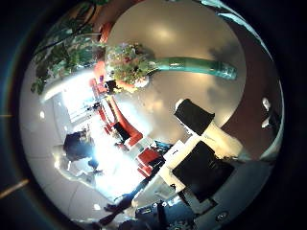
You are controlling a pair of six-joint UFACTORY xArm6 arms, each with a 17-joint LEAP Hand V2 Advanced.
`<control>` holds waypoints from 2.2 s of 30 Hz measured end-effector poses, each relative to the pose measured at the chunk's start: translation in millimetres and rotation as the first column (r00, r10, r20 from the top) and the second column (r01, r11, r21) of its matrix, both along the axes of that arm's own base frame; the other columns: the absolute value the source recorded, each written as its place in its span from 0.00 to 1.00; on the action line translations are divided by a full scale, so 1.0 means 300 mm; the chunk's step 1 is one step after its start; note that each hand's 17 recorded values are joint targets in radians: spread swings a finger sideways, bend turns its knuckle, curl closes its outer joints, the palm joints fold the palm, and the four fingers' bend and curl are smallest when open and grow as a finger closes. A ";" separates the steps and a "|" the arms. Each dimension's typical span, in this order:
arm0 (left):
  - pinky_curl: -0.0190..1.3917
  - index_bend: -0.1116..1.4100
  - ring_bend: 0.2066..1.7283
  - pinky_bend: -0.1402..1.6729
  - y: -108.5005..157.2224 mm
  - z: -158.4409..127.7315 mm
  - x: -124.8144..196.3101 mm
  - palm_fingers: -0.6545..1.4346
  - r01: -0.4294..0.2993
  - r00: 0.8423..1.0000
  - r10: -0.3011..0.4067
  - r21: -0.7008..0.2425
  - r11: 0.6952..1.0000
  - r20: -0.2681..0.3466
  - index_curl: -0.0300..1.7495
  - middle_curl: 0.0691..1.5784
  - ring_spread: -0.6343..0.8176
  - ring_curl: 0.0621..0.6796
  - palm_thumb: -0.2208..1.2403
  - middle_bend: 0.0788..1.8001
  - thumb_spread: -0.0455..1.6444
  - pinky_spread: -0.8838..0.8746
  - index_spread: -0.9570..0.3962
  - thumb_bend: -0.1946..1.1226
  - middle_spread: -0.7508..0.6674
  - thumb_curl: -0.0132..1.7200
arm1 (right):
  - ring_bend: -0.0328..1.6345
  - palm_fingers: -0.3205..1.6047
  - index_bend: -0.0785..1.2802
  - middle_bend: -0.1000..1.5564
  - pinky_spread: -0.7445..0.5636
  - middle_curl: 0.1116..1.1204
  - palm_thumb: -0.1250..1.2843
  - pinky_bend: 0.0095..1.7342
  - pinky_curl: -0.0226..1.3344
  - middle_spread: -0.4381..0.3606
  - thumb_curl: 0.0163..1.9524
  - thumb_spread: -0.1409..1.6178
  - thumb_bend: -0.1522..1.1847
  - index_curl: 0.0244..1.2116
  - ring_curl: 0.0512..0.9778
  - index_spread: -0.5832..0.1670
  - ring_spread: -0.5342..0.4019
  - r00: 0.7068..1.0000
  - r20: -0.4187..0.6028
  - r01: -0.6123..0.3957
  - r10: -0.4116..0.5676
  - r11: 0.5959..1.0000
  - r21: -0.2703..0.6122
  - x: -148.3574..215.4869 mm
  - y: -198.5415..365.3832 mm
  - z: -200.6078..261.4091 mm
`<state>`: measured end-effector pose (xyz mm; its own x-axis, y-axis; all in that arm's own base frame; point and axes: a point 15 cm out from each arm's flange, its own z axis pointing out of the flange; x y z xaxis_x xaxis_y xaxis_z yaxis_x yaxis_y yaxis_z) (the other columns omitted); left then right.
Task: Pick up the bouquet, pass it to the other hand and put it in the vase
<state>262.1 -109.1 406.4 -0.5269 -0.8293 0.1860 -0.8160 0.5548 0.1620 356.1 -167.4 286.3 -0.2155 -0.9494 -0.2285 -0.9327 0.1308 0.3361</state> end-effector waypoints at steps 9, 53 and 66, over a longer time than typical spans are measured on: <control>0.19 0.20 0.11 0.18 -0.001 -0.001 -0.018 0.34 0.016 1.000 -0.016 -0.007 1.000 0.003 0.23 0.16 0.84 0.26 0.45 0.06 0.68 0.80 0.74 0.13 0.85 0.20 | 0.44 0.35 0.19 0.26 0.77 0.28 0.55 0.28 0.10 0.42 0.21 0.66 0.09 0.26 0.16 0.35 0.42 0.999 -0.034 -0.039 0.039 0.999 0.005 0.046 0.039 -0.151; 0.19 0.20 0.11 0.18 -0.014 0.001 0.034 0.34 0.008 1.000 -0.008 -0.003 1.000 0.001 0.23 0.16 0.84 0.27 0.45 0.06 0.68 0.80 0.74 0.13 0.85 0.20 | 0.67 0.80 0.35 0.48 0.26 0.59 0.68 0.57 0.24 0.13 0.24 0.63 0.11 0.50 0.43 0.11 0.24 0.982 -0.149 -0.137 0.116 0.981 -0.140 0.068 0.049 -0.465; 0.19 0.20 0.11 0.18 -0.020 0.015 0.037 0.34 -0.001 1.000 0.001 -0.005 1.000 0.007 0.23 0.15 0.84 0.26 0.45 0.06 0.68 0.80 0.74 0.13 0.85 0.20 | 0.83 0.77 0.73 0.71 0.37 0.88 0.89 0.81 0.42 0.12 0.31 0.57 0.15 0.81 0.63 0.11 0.29 0.982 0.159 -0.054 0.101 0.959 -0.277 0.223 0.018 -0.429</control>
<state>273.1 -115.2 411.0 -0.5275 -0.8288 0.1867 -0.8176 0.5550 0.1536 423.1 -161.9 157.6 -0.1196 -0.9928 0.0121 -0.9836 0.1201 0.1344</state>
